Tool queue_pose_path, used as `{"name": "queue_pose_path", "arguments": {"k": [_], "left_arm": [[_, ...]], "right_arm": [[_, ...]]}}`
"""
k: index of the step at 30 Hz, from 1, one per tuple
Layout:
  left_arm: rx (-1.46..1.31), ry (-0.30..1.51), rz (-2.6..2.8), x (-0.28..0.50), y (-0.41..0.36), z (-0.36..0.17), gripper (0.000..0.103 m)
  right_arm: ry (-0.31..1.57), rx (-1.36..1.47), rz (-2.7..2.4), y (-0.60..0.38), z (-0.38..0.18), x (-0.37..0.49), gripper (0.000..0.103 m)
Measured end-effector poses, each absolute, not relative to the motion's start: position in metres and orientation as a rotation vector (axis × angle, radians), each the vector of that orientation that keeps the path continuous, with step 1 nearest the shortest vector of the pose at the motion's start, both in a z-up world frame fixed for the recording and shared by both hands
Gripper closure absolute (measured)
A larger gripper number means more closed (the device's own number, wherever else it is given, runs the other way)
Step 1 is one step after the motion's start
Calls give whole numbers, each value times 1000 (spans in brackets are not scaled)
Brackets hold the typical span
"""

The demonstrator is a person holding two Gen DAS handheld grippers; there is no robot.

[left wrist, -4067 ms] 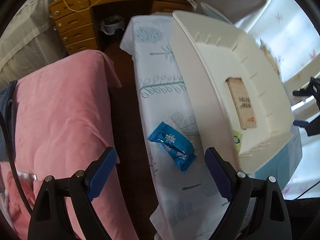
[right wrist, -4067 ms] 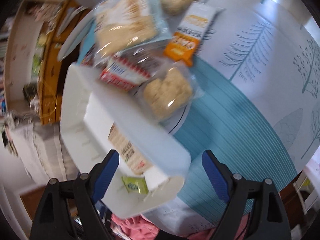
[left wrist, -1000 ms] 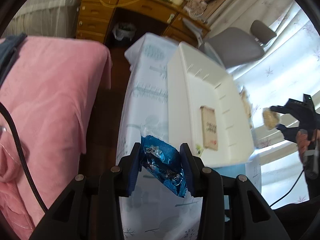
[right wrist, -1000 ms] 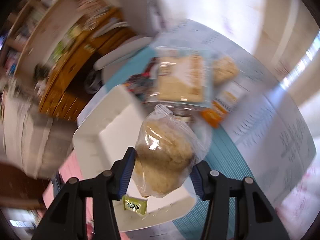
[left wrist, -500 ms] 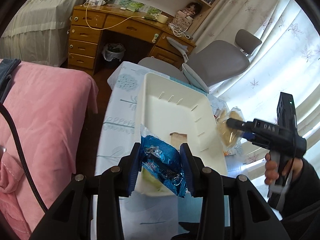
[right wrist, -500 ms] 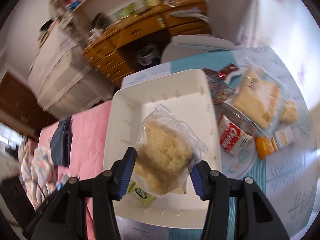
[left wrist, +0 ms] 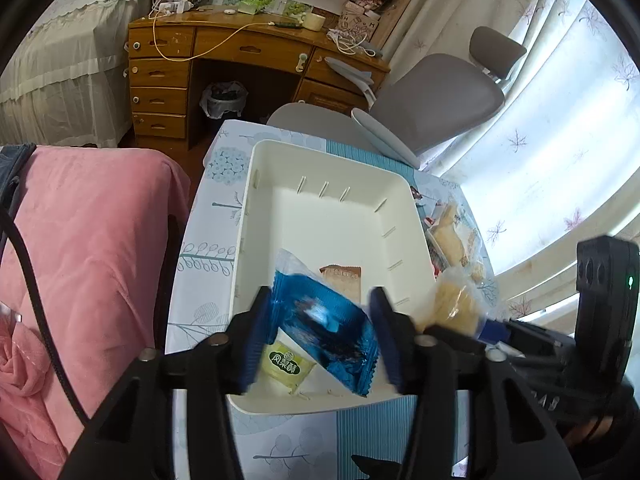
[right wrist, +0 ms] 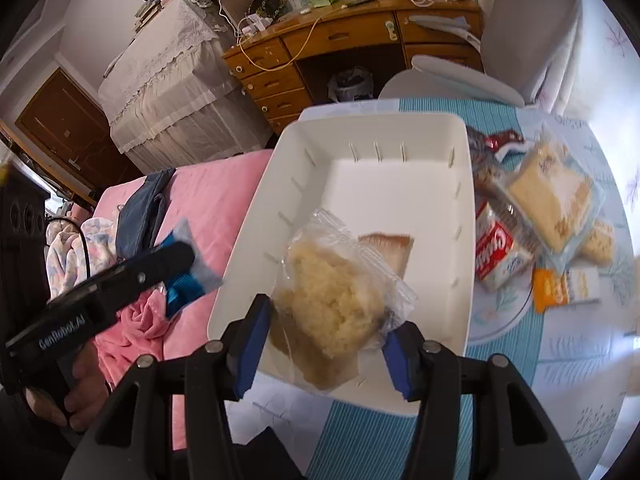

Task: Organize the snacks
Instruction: 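Carry the blue candy and rice cake bag over the tray and release both, then withdraw both open grippers from the tray toward the remaining snacks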

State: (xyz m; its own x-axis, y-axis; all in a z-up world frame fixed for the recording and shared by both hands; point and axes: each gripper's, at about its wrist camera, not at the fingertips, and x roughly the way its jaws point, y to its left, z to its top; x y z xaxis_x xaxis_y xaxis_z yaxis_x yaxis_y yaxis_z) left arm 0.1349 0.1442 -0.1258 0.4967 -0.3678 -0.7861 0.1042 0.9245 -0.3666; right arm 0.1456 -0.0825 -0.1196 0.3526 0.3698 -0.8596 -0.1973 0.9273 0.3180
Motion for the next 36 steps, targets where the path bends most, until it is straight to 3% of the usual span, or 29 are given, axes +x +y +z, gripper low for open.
{"name": "queue_pose_path", "arguments": {"k": [2,6,16,19,29,32,36], "left_arm": [[-284,1016,-288,133,144,-124,34],[-269,1030,-265,129,146,-123,28],[-260,1091,-231,115,146,-128,28],[-230,1091,-210,109,136,-124,19],[-197,1117,-204,95,82,-109,18],[-198,1135,-192,92,63,-109,18],[-213,1140,-178,89,35,-108,18]], "right_arm": [[1176,166,358,-83,-124,141,42],[1158,179,324,-87,-123,131,31],[1112,168,242,-96,-116,102,29],[1098,157,216,-103,-114,96,29],[1047,94,242,-142,-102,94,28],[1043,64,262,-158,-100,95,20],[1034,33,283,-183,-99,97,19]]}}
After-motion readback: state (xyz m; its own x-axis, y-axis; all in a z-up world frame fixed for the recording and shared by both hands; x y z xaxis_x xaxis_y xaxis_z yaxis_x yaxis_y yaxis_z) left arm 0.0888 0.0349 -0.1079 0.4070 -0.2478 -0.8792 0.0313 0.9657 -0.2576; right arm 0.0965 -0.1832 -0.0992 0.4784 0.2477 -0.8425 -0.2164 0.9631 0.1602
